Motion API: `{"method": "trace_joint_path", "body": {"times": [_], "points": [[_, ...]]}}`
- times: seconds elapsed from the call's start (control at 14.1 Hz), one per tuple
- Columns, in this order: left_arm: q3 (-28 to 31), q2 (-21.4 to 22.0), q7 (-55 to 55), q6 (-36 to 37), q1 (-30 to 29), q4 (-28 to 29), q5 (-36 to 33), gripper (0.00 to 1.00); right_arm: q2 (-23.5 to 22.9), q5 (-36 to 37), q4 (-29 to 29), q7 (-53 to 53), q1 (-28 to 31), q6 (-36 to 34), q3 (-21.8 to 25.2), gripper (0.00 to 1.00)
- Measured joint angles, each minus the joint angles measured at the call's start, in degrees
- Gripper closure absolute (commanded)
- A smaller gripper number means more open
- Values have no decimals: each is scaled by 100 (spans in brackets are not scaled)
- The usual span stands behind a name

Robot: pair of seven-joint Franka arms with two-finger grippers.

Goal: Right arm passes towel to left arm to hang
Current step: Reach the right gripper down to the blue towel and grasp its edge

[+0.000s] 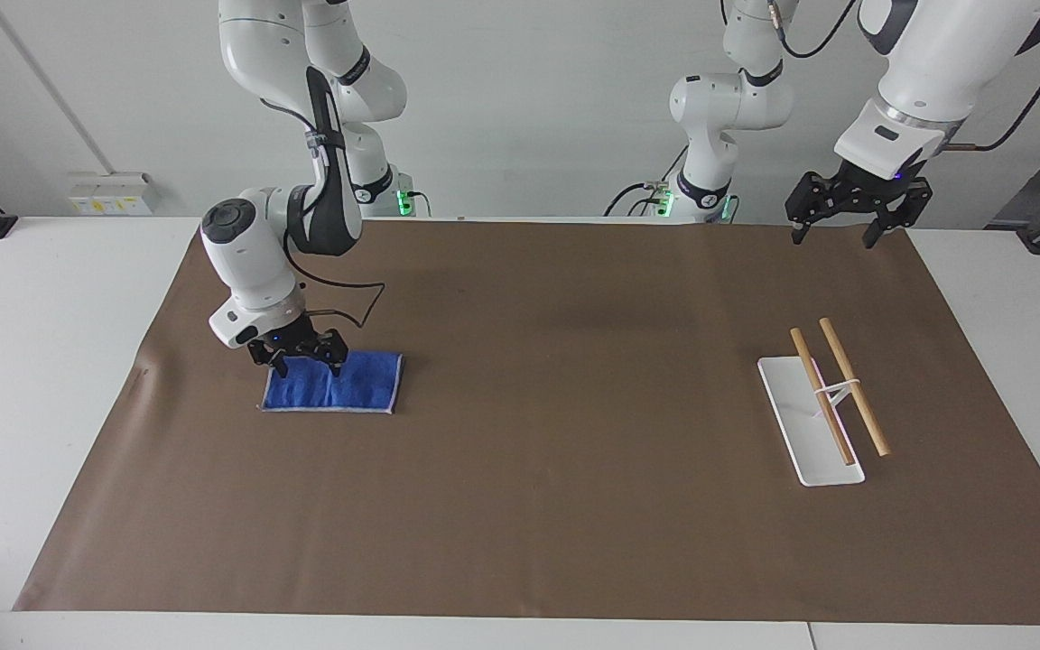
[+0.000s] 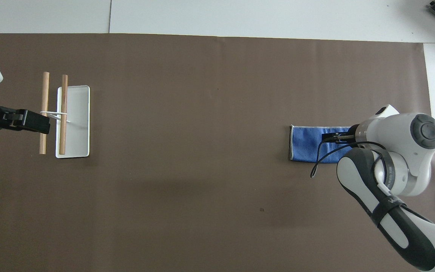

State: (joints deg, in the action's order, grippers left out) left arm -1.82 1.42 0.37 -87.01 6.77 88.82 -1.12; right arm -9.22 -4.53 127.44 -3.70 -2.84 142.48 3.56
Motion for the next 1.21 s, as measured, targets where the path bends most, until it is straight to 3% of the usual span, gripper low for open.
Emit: {"method": "trace_joint_path", "body": {"times": [1.14,1.21], "points": [[0,0,0,0,0,0,0,0,-318,-6,25,-97,-90,283,-7,0],[0,0,0,0,0,0,0,0,-324,-8,33,-97,-90,288,-7,14]]}}
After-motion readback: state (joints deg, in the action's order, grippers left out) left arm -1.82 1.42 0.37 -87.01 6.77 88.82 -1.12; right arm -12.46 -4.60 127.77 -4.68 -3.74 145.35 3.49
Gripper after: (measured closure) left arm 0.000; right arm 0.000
